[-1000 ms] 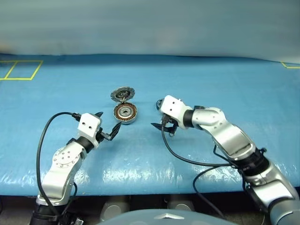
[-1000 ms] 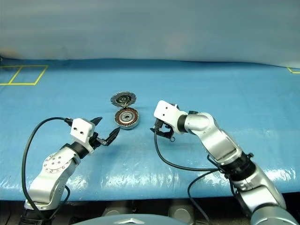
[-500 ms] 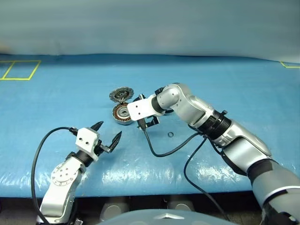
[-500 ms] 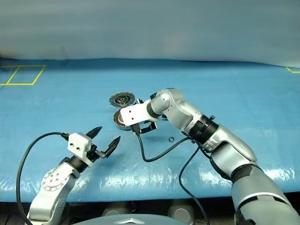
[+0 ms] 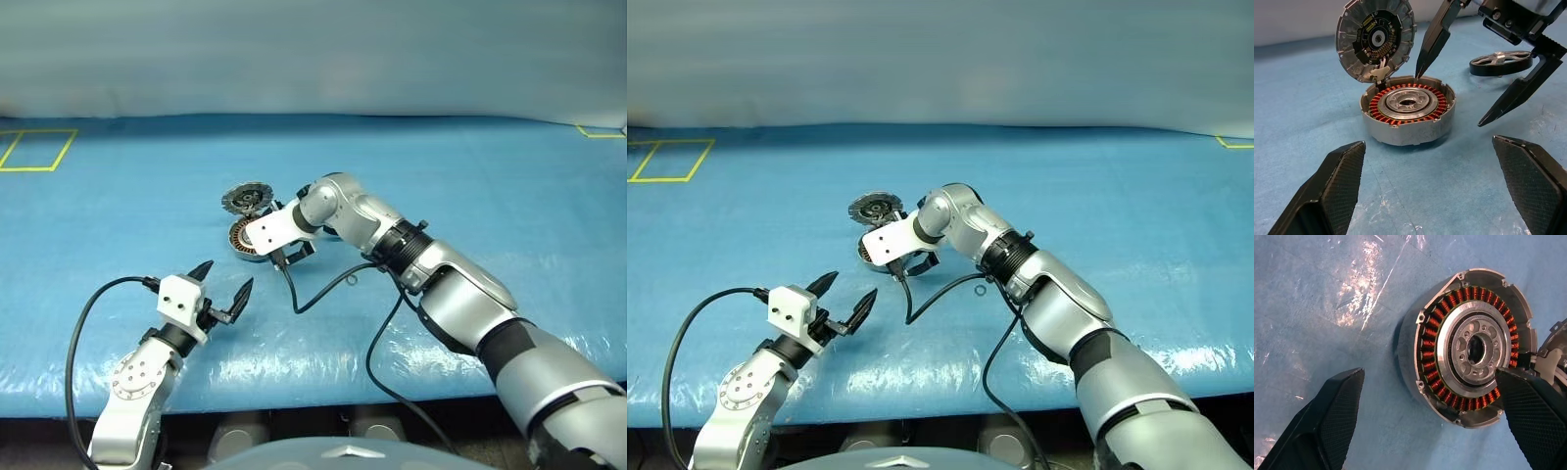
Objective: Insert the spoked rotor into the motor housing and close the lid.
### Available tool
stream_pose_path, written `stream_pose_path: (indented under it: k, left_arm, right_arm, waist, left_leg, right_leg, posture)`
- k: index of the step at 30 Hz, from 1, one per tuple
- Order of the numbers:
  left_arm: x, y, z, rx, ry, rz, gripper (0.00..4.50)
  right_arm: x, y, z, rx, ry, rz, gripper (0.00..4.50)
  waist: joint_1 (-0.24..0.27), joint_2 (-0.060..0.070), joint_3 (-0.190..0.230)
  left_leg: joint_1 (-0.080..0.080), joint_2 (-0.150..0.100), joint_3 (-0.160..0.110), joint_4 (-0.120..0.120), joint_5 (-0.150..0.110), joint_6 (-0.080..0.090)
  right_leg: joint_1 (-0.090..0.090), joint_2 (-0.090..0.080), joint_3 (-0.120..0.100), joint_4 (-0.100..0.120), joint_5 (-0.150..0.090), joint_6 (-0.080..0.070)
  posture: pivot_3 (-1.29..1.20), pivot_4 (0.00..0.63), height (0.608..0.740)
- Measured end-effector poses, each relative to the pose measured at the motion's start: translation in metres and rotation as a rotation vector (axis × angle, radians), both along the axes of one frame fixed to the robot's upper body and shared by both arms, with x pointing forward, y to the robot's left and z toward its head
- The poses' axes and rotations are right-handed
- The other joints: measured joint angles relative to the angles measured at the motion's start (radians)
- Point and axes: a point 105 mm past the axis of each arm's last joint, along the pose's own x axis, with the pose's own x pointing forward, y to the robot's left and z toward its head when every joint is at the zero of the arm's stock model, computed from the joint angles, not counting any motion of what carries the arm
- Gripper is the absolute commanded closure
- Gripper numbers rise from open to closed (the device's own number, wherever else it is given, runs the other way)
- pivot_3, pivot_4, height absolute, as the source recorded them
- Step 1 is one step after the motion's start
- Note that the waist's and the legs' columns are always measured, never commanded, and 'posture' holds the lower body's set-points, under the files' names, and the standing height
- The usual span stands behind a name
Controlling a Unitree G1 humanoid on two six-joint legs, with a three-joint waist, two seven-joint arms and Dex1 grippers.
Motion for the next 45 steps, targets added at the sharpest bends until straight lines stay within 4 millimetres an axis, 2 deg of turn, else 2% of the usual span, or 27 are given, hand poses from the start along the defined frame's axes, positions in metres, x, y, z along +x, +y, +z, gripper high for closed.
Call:
stream_pose_path:
  k: [5, 10, 18, 28, 35, 38, 45]
  left_arm:
    - [-0.001, 0.0, -0.001, -0.004, 0.001, 0.004, 0.0]
    - [-0.001, -0.001, 0.0, -0.015, -0.007, 0.01, 0.0]
    - [-0.003, 0.001, -0.002, -0.017, -0.002, 0.028, 0.0]
    - [-0.005, 0.002, -0.004, -0.017, 0.005, 0.036, 0.0]
    - [-0.005, 0.002, -0.003, -0.017, -0.004, 0.04, 0.0]
    - [-0.005, 0.003, -0.003, -0.016, -0.004, 0.046, 0.0]
    - [-0.005, 0.004, -0.003, -0.015, -0.005, 0.05, 0.0]
  right_arm:
    - [0.0, 0.014, -0.002, 0.025, -0.012, 0.017, 0.03]
    - [0.001, 0.018, -0.006, 0.029, -0.007, 0.014, 0.03]
    - [0.007, 0.008, -0.014, -0.015, 0.01, -0.024, 0.03]
    - [0.007, 0.008, -0.016, -0.046, 0.025, -0.026, 0.03]
    - [0.006, 0.012, -0.014, -0.032, 0.024, -0.019, 2.3]
    - [0.004, 0.013, -0.013, -0.037, 0.034, -0.01, 2.59]
    - [0.002, 0.004, -0.014, -0.032, 0.045, -0.004, 2.6]
  waist:
    - [-0.001, 0.0, 0.0]
    - [0.0, 0.0, 0.0]
    - [-0.001, 0.0, 0.0]
    - [-0.001, 0.0, 0.0]
    - [-0.001, 0.001, 0.0]
    - [-0.002, 0.001, -0.001]
    - [0.003, 0.0, -0.001]
  left_leg:
    - [0.0, 0.001, 0.001, 0.0, 0.0, 0.0]
    - [0.001, 0.001, 0.001, 0.0, 0.0, 0.0]
    - [0.001, 0.001, 0.002, 0.0, 0.0, 0.0]
    - [0.003, 0.002, 0.002, 0.0, 0.0, -0.001]
    - [0.004, 0.002, 0.003, 0.0, 0.0, -0.001]
    - [0.007, 0.003, 0.004, 0.0, 0.0, -0.001]
    - [0.011, 0.004, 0.005, 0.0, 0.0, -0.001]
  right_leg:
    - [0.0, 0.001, 0.001, 0.0, 0.0, -0.001]
    - [0.0, 0.001, 0.001, 0.0, 0.0, -0.001]
    - [-0.001, 0.002, 0.002, 0.001, 0.0, -0.001]
    - [0.0, 0.002, 0.002, 0.004, -0.002, -0.006]
    - [0.0, 0.002, 0.003, 0.005, -0.002, -0.006]
    - [0.002, 0.002, 0.004, 0.006, -0.003, -0.007]
    - [0.002, 0.002, 0.005, 0.013, -0.007, -0.013]
  posture:
    - [0.0, 0.15, 0.74]
    - [0.0, 0.15, 0.74]
    - [0.0, 0.15, 0.74]
    - [0.0, 0.15, 0.74]
    - [0.0, 0.15, 0.74]
    - [0.0, 0.15, 0.74]
    - [0.0, 0.15, 0.74]
